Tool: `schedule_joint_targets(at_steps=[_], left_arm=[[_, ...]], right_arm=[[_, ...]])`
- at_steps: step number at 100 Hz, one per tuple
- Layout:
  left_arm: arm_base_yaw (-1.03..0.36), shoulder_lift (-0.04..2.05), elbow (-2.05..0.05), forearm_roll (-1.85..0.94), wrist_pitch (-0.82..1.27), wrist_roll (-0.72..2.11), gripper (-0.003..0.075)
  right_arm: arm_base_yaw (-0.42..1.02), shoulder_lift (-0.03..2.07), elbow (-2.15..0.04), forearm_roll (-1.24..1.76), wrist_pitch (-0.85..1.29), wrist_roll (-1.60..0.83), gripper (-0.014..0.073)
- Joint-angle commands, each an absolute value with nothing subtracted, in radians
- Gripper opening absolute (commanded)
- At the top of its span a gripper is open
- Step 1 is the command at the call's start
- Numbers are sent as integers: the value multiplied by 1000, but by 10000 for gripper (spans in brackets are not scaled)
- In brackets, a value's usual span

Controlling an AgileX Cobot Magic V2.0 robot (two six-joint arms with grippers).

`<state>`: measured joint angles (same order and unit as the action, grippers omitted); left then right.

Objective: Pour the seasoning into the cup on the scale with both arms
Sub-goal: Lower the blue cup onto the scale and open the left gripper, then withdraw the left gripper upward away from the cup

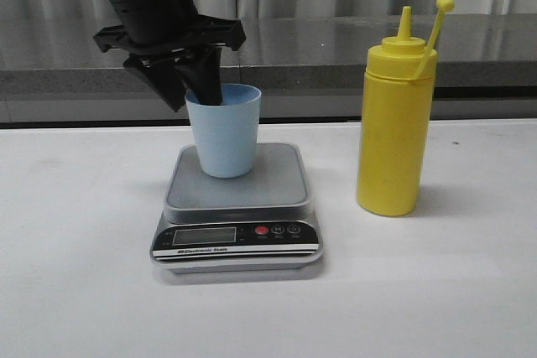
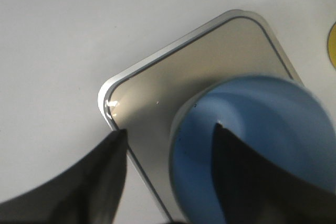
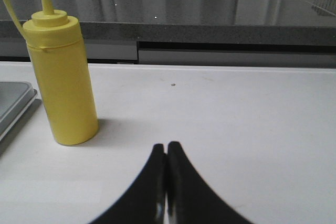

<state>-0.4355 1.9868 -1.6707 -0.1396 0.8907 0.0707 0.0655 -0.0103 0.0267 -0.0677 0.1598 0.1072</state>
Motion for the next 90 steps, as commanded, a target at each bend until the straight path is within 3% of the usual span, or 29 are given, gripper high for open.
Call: schedule_joint_targets(at_steps=[1, 52, 90], left_arm=[[-445, 1935, -1700, -156, 862, 65, 525], [-442, 1767, -1682, -133, 782, 63, 535], [-355, 1454, -1337, -116, 533, 54, 535]], right_arm=[[60, -31, 6, -71, 77, 99, -67], [60, -31, 6, -71, 77, 99, -67], [60, -31, 6, -71, 77, 99, -67]])
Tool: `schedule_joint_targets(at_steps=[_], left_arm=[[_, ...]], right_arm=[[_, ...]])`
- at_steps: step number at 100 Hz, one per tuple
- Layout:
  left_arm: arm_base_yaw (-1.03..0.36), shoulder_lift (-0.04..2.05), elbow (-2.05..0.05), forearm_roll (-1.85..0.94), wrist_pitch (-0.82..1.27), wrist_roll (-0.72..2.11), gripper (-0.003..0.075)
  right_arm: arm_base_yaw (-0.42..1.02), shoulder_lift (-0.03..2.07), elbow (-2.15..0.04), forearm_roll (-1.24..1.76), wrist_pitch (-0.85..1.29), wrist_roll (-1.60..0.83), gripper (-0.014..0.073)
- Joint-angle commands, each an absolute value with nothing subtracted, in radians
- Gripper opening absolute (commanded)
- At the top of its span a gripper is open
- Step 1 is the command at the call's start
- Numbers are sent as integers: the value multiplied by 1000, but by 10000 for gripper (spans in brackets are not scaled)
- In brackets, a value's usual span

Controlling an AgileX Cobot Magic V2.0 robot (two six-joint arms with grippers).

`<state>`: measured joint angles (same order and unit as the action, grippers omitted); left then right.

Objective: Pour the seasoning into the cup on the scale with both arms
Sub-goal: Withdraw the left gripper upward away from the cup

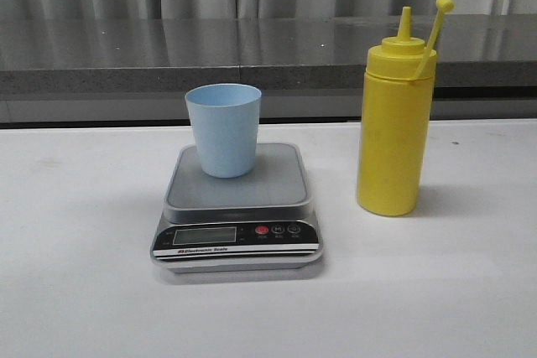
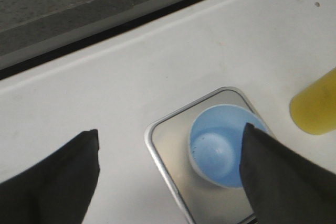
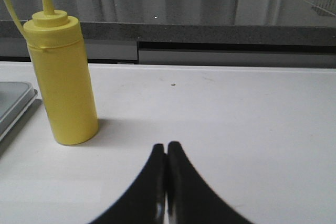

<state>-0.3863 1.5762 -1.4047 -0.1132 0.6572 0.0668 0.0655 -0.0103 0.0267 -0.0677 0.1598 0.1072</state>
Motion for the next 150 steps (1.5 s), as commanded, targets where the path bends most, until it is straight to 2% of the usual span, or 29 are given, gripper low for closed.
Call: schedule_joint_targets(at_steps=[1, 36, 70, 118, 150], left_arm=[[-349, 1440, -1328, -116, 529, 54, 535], [-203, 1075, -942, -116, 339, 54, 535], [-130, 748, -663, -114, 241, 54, 535], [-122, 411, -446, -113, 210, 54, 535], [-122, 358, -398, -112, 168, 54, 522]], right_arm=[[60, -31, 6, -71, 77, 99, -67], [60, -31, 6, -71, 77, 99, -67], [60, -31, 6, -71, 77, 99, -67], [60, -31, 6, -71, 77, 99, -67], [60, -31, 6, -71, 77, 99, -67]])
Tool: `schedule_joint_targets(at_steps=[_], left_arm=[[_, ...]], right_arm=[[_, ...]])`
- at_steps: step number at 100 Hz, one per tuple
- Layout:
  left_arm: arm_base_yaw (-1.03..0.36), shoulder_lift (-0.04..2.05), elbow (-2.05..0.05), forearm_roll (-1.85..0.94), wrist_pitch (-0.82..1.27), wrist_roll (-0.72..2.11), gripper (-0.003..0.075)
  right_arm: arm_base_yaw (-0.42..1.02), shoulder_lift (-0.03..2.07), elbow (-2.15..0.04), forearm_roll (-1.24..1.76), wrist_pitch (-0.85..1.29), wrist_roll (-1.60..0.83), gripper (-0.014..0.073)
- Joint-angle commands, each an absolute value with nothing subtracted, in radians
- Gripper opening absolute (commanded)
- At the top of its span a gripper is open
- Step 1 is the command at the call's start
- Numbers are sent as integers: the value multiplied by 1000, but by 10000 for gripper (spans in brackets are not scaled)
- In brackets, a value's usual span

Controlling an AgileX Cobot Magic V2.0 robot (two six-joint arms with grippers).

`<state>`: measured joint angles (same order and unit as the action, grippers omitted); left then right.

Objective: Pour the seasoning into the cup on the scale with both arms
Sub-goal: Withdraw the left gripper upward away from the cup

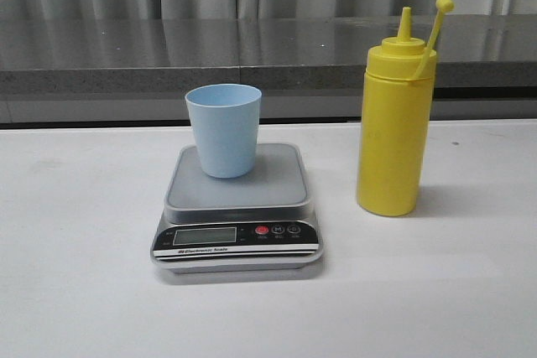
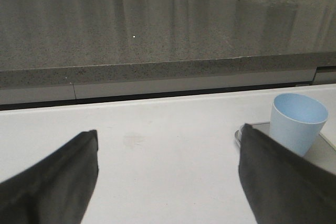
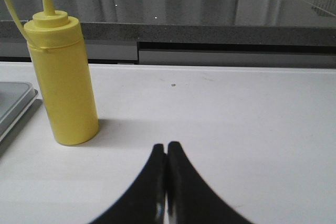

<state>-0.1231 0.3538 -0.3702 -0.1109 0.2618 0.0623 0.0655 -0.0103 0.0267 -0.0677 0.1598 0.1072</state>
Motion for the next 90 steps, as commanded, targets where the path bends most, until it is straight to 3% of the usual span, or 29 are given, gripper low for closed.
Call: schedule_joint_targets(at_steps=[1, 18, 43, 66, 90], left_arm=[[-122, 358, -398, -112, 168, 54, 519], [-122, 358, -398, -112, 168, 54, 375], [-122, 358, -398, -107, 168, 54, -13], [-122, 358, -398, -106, 168, 56, -20], [-122, 358, -398, -106, 168, 56, -20]], right_arm=[[60, -31, 6, -71, 77, 99, -67], [60, -31, 6, -71, 76, 99, -67], [60, -31, 6, -71, 76, 99, -67], [60, -31, 6, -71, 45, 99, -67], [60, -30, 1, -68, -162, 100, -67]])
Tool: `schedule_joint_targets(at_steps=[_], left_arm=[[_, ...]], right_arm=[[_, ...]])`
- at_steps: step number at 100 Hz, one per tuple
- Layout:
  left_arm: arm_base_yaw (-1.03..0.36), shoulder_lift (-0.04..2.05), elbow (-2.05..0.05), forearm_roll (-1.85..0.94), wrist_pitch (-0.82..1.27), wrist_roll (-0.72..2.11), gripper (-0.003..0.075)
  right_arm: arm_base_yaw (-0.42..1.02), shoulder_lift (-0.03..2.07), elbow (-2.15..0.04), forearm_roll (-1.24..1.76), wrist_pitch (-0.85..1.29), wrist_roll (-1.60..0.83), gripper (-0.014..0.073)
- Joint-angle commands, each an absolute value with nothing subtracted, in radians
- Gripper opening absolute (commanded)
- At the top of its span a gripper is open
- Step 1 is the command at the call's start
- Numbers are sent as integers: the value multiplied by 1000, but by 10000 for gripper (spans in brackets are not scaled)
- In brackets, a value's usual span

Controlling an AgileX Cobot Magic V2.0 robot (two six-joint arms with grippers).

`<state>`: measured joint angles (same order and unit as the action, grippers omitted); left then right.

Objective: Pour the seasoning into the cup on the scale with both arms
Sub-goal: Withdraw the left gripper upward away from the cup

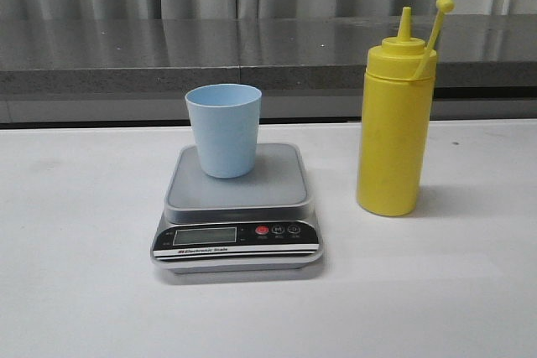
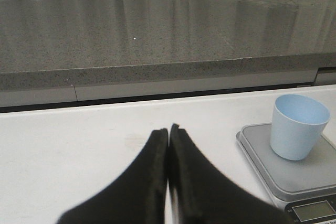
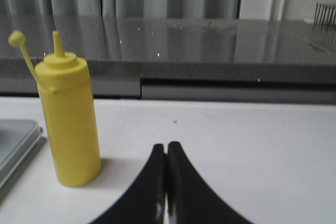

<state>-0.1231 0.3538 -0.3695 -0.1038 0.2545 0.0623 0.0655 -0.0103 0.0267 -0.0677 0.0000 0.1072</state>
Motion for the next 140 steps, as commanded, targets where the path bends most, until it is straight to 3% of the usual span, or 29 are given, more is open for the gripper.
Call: schedule_joint_targets(at_steps=[1, 19, 37, 77, 89, 106, 113, 140], left_arm=[[-122, 358, -398, -106, 168, 56, -20], [-122, 358, -398, -106, 168, 56, -20], [-122, 358, -398, -106, 168, 56, -20], [-122, 358, -398, -106, 168, 56, -20], [-122, 358, -398, -106, 168, 56, -20], [-122, 358, -398, -106, 168, 56, -20], [-122, 358, -398, -106, 168, 56, -20], [-122, 358, -398, -106, 168, 56, -20]], right_arm=[[60, -30, -1, -65, -163, 101, -67], [60, 20, -126, -34, 32, 114, -67], [60, 205, -286, -40, 138, 114, -67], [100, 726, -367, -77, -272, 114, -49], [143, 841, -367, -145, -412, 114, 94], [184, 964, -367, -203, -544, 114, 530], [188, 1003, -367, -203, -558, 114, 665], [188, 1093, -363, -203, -563, 115, 634]])
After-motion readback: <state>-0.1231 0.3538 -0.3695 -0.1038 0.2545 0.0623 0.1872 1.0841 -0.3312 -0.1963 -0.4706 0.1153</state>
